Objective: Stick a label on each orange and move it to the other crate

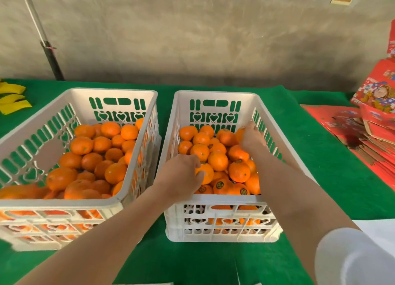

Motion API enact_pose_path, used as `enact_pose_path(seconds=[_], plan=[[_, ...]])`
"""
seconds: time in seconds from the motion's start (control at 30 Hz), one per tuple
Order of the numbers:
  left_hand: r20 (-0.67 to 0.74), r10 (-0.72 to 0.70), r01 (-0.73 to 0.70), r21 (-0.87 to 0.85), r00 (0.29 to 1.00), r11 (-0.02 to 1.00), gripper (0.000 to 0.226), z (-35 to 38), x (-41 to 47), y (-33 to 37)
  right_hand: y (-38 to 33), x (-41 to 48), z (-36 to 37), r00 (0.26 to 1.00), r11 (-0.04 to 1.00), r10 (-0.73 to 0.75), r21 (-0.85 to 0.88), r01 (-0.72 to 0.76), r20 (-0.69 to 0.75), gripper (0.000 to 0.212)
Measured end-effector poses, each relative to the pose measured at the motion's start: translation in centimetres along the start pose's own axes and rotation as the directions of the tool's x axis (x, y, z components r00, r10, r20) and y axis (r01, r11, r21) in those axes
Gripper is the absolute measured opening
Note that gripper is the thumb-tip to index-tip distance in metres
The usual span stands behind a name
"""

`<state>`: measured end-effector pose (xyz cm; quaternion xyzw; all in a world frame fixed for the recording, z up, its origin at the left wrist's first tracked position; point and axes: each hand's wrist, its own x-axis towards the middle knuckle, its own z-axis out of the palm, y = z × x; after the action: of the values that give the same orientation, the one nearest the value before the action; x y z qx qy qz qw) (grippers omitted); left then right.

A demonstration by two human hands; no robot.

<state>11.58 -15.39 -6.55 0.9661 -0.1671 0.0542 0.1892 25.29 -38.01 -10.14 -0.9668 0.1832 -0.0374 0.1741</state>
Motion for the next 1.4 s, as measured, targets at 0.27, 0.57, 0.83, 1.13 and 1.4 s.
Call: enact_pose_path(seconds=[0.27,0.57,0.83,1.13,1.4], plan=[[-0.073,-0.010,0.013,0.047,0.997,0.999,0.024,-0.3,-0.4,0.2,-4.9,-6.7,-6.1,0.872,0.822,-0.223,0.396,0.408,-0.436,0.044],[-0.241,0.043,-0.042,0.010,0.970,0.999,0.027,-0.2,-1.0,0.1,-0.5,-26.2,-3.8,0.672,0.381,-0.693,0.660,0.648,-0.260,0.010],[-0.299,0.079,-0.080,0.009,0.951,0.997,0.031,0.1,-4.5,0.3,5.7,-30.1,6.7,0.565,0.857,-0.425,0.114,0.503,0.707,0.045],[-0.248,0.127,-0.202,-0.305,0.960,0.931,0.032,-0.1,-7.7,-1.0,4.9,-31.1,8.1,0.522,0.811,-0.439,0.073,0.580,0.732,0.048],[-0.052,0.180,-0.188,-0.248,0.982,0.950,0.048,-0.3,-8.0,-1.0,4.9,-31.5,8.4,0.651,0.850,-0.500,0.180,0.496,0.570,0.024]])
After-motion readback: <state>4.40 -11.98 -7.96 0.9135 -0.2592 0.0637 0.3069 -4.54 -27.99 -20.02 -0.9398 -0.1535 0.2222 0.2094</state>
